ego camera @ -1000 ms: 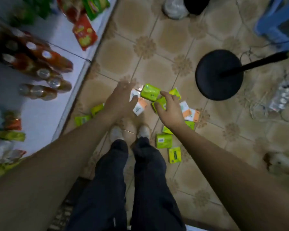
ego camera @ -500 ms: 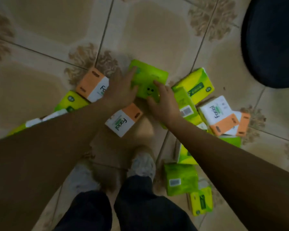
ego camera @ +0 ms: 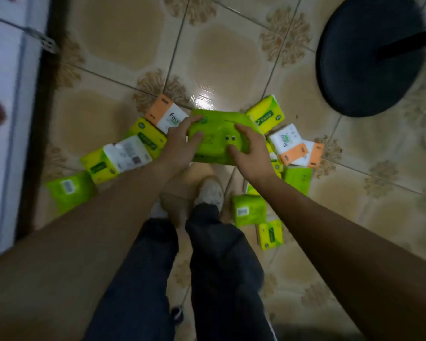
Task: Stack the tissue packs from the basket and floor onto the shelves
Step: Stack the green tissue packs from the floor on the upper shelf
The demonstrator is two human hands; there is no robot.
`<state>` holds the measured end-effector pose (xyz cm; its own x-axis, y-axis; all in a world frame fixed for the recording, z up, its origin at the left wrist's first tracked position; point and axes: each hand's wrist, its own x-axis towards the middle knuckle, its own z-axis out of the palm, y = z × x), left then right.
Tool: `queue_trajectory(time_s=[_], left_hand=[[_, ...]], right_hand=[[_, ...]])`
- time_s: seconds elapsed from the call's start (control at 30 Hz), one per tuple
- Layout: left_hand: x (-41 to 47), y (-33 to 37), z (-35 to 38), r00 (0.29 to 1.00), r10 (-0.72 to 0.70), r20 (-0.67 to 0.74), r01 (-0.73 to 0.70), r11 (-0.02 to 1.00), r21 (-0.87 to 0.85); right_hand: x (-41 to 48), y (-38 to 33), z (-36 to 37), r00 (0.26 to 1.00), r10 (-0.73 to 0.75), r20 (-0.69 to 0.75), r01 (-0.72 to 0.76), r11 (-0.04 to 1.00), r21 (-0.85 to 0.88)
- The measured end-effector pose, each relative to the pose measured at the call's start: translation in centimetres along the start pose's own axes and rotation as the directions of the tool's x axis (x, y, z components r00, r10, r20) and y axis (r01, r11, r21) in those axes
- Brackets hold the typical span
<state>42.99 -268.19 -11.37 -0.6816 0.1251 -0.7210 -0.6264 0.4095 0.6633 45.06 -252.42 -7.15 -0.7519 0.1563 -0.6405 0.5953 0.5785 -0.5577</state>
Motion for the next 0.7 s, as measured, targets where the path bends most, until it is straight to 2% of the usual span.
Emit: queue_trajectory(time_s=[0.1, 0.23, 0.37, 0.57, 0.67, 0.7], left_hand=[[-9.0, 4.3, -1.7, 0.998, -0.055, -0.019, 0.053, 0.992, -0.119], [-20.5, 10.0, -5.3, 0.992, -0.108, -0.060, 0.099, 0.984, -0.147], [-29.4, 13.3, -9.7, 0.988, -0.116, -0.100, 0.095, 0.977, -0.188], [-39.3, 17.0, -16.4, 0.960, -0.022, -0.280, -0.037, 0.978, -0.206], [-44.7, 20.4, -20.1, 0.898, 0.070, -0.434, -0.158, 0.973, -0.170], [-47.1, 21.6, -21.6, 0.862, 0.112, -0.494, -0.208, 0.968, -0.143]], right_hand=[[-6.8, -5.2, -3.5, 0.999, 0.020, 0.037, -0.020, 1.000, -0.020], [-16.3, -12.2, -7.4, 0.993, 0.040, 0.112, -0.039, 0.999, -0.014], [-24.8, -17.3, -9.3, 0.984, -0.044, 0.175, 0.038, 0.999, 0.038], [-32.6, -25.3, -10.4, 0.905, -0.325, 0.274, 0.341, 0.940, -0.008], [-35.6, -30.9, -11.2, 0.830, -0.468, 0.303, 0.478, 0.877, 0.046], [-37.1, -33.4, -11.5, 0.784, -0.543, 0.301, 0.552, 0.832, 0.063]])
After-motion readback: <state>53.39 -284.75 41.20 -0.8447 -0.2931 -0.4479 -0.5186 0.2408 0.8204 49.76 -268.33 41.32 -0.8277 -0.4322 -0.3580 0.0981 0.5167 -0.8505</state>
